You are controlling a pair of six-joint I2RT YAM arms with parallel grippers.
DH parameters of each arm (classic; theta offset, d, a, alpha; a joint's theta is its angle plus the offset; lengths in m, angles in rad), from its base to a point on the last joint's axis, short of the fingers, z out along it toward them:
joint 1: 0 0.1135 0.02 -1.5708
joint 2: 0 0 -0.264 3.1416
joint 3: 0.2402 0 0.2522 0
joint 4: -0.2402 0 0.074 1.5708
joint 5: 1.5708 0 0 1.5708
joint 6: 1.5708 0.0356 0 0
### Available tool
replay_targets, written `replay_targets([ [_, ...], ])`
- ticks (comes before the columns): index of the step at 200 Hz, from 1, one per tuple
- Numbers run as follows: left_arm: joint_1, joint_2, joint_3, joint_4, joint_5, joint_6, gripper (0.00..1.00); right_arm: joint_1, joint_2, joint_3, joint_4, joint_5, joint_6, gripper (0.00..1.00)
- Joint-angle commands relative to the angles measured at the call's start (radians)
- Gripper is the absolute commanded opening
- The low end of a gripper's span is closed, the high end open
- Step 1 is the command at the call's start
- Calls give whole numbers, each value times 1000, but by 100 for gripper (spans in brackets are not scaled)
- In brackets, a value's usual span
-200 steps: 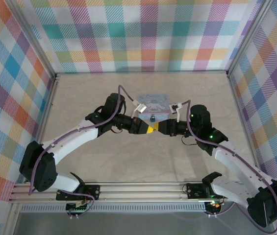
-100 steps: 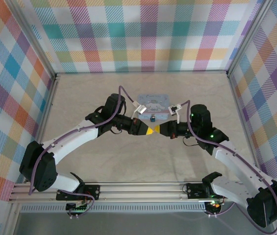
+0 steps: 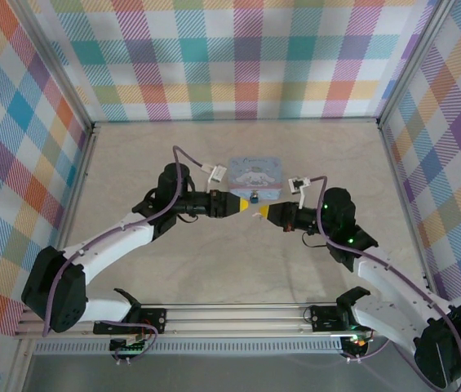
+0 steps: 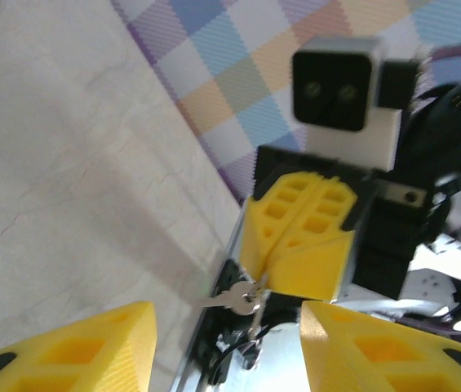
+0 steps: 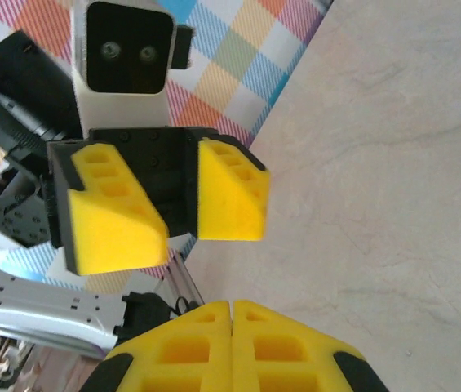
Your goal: Unlock a padlock with a key
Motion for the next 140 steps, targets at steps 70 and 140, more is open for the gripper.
replay_targets([
  [70, -60, 29, -54, 375, -42, -191, 51, 15, -2, -53, 313, 58, 135, 0],
  [140, -75, 39, -49, 407, -26, -198, 31, 17, 9, -74, 401, 99, 170, 0],
])
